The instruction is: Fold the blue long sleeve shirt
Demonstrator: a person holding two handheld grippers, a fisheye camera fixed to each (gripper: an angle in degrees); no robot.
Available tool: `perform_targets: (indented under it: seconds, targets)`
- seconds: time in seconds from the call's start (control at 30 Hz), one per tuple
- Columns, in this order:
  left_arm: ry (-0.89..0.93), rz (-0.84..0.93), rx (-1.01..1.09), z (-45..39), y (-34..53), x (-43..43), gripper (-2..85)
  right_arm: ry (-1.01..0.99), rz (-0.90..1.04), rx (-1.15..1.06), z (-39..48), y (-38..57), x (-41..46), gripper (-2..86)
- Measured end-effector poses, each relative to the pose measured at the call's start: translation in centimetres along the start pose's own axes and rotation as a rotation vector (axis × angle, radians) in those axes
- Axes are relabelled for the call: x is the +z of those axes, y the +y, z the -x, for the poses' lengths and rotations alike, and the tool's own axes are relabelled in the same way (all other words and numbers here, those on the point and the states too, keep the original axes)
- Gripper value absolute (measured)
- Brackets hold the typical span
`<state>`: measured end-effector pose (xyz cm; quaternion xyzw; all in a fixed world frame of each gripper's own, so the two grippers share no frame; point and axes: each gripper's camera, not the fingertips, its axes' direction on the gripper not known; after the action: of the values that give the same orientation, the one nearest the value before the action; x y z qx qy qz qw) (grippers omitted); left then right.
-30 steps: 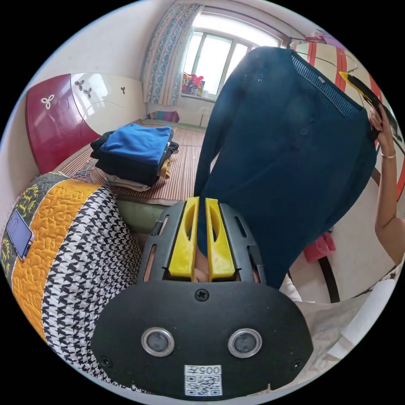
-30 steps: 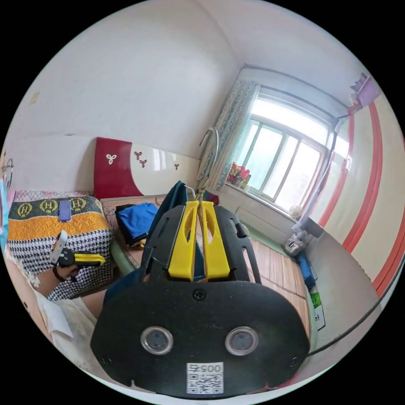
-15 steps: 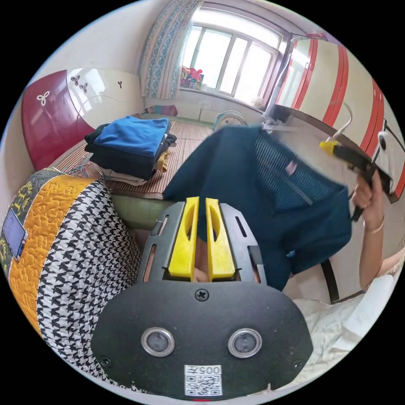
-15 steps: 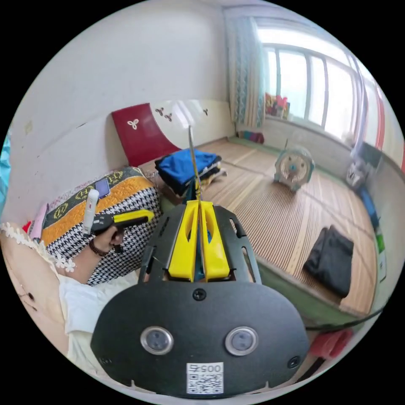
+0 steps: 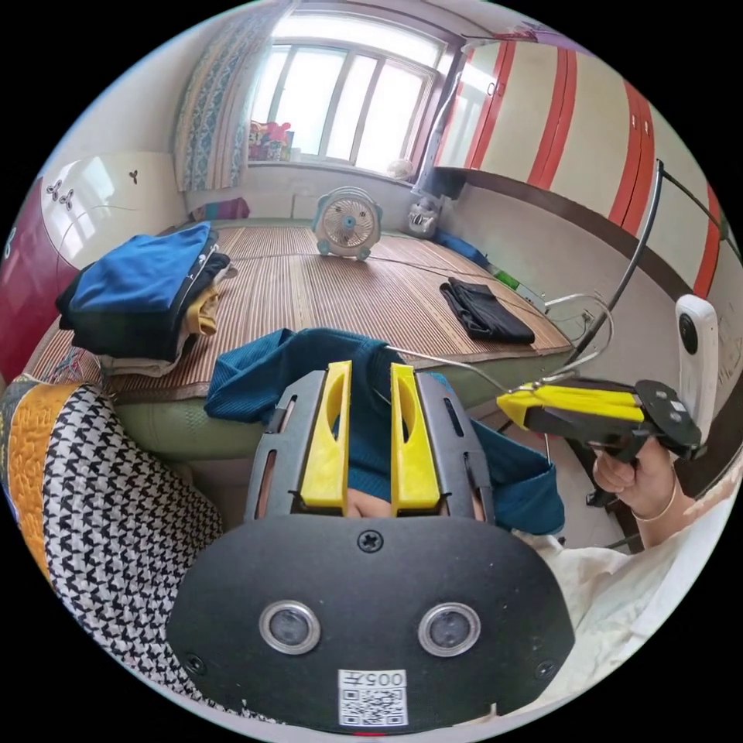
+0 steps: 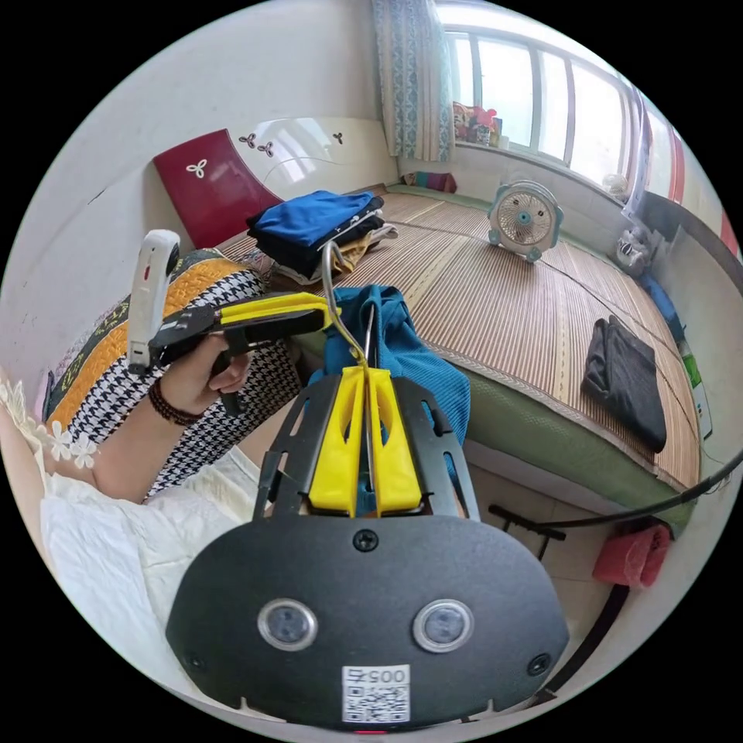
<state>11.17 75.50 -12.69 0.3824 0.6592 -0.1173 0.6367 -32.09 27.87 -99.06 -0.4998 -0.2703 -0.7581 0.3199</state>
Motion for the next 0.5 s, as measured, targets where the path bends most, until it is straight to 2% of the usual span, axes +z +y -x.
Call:
perform_targets:
  seconds: [0.33,0.5]
  targets:
    - [-0.009,-0.015,0.012,-1.0,-1.1,2.0,7.0,-0.035,-0.033,-0.013,-0.7,0.9,-1.5,-1.7]
    - [-0.099,-0.072,0.001,-0.4,-1.1,0.6,4.5,-0.054,-0.058,-0.045,-0.5,1.5,-1.7,-1.6]
